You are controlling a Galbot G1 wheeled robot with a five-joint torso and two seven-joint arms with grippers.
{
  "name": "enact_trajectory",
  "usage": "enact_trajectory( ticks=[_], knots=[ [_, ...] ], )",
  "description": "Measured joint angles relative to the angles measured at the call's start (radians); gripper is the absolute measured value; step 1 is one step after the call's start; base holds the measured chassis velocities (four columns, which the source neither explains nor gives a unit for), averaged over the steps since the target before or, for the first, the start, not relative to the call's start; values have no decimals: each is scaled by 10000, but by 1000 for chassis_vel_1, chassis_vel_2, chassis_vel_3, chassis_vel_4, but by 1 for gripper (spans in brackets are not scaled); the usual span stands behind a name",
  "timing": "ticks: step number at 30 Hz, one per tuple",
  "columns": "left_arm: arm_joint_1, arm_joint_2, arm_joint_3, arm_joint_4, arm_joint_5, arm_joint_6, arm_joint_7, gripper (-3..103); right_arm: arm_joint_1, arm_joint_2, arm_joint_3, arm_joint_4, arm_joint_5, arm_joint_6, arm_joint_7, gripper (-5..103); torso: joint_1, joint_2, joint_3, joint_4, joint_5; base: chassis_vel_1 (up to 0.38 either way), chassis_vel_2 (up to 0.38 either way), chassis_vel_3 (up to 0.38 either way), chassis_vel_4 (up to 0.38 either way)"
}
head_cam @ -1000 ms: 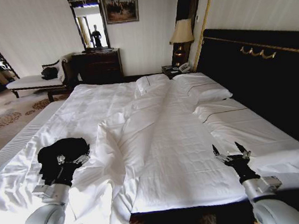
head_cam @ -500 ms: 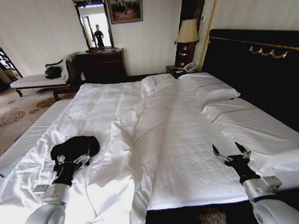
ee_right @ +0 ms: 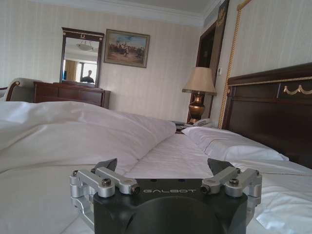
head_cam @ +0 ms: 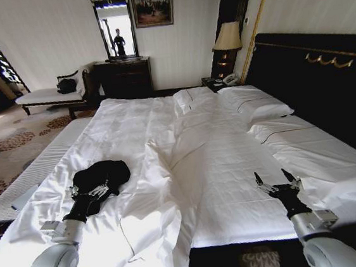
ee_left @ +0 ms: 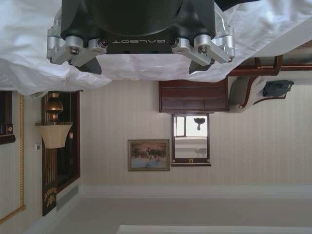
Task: Fold the clothes on the bed.
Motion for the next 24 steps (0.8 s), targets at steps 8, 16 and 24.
enact_trajectory(
  ticks=[8, 16, 24],
  knots=[
    [5, -4, 0, -7, 12, 8, 0, 100, -17, -6, 15, 18, 15, 0, 1, 100, 0, 0, -1, -1, 1, 115, 108, -116, -114],
    [24, -15, 6, -22, 23, 9, 0, 100, -33, -27, 14, 111, 23, -21, 12, 100, 0, 0, 0, 0, 2, 112, 121, -110, -108],
    [17, 11, 3, -64, 23, 12, 0, 100, -64, 15, -19, 176, 27, -41, 16, 100, -1, 0, 0, -2, 2, 131, 117, -135, -140]
  ],
)
